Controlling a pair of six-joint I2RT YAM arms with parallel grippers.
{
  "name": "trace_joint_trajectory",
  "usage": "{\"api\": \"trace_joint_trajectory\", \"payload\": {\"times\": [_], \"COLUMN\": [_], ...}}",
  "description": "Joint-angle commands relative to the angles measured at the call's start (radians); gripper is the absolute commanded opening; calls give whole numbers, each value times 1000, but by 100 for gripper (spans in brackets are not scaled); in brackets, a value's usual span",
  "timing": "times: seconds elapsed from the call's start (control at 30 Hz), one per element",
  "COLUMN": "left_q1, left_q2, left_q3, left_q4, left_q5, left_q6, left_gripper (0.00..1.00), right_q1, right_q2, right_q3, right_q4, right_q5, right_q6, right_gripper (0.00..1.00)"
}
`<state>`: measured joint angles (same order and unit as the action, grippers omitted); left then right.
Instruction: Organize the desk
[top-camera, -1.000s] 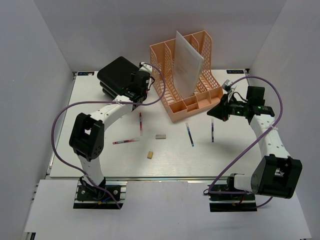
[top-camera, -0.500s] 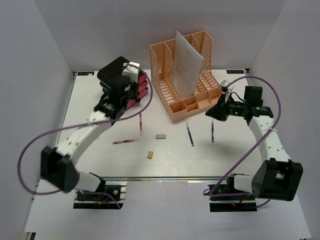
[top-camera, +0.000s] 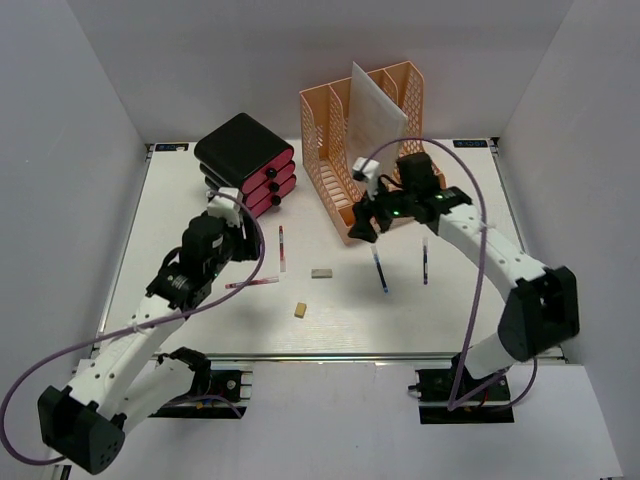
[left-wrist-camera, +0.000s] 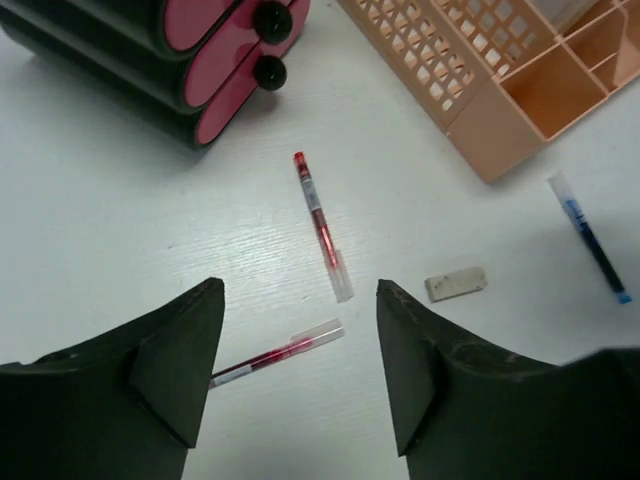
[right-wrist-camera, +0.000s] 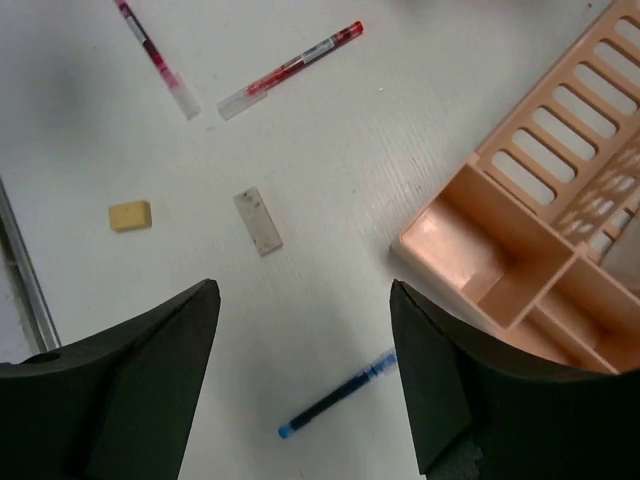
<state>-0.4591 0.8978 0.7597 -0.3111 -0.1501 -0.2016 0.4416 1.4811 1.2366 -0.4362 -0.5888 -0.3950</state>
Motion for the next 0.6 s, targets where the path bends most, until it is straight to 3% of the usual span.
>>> {"api": "trace_joint_trajectory", "payload": {"times": [0.0,0.3,0.4,0.57], "left_q1": [5,5,5,5], "left_q2": [-114,-227,-240,-258], "left_q3": [-49,-111,-117,-122], "left_q4": [-25,-25,-25,-25], "left_q5": [-52,-123,-129,-161], "left_q6": [4,21,27,34], "left_gripper": [74,81,83,84], "right_q1": [112,235,241,244], "right_q2": [117,478,579,683], "right_q3": [150,582,662,705], "right_q4": [82,122,183,365], "right_q5": [180,276,302,314], "right_q6": [111,370,487,513], "right_gripper": [75,76,78,78]}}
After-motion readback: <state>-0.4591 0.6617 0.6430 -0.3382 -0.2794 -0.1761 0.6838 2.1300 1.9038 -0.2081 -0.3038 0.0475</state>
